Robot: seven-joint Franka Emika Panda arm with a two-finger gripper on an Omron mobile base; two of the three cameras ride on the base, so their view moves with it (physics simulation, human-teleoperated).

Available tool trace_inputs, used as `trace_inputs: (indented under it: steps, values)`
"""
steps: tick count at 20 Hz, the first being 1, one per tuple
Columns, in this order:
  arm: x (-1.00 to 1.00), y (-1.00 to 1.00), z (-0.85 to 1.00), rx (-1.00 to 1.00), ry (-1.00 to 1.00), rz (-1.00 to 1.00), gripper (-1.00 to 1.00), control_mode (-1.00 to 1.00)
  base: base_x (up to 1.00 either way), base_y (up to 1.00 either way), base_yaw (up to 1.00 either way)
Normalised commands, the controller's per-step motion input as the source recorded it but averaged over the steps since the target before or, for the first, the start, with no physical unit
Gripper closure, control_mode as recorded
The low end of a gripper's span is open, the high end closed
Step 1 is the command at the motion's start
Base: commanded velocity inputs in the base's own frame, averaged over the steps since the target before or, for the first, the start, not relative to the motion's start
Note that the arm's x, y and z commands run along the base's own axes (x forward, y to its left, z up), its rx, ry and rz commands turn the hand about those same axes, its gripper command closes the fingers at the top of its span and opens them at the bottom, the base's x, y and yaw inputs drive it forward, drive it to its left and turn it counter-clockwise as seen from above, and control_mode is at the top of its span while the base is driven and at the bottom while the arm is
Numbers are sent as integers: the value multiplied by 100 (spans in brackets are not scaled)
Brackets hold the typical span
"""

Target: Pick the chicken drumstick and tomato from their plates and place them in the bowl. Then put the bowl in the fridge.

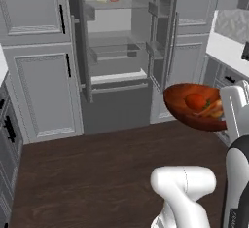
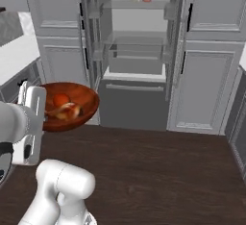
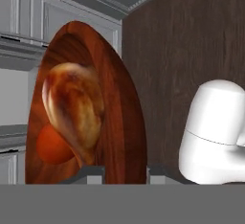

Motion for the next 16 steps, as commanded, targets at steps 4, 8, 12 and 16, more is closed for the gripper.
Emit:
trace_inputs:
  steps: [4,8,12,16]
  values:
    - [0,0,0,0,0,0,100,100,77,5,16]
    - [0,0,0,0,0,0,100,100,63,14,16]
    - [0,0,0,0,0,0,100,100,51,0,16]
    - [0,0,0,0,0,0,100,100,43,1,15]
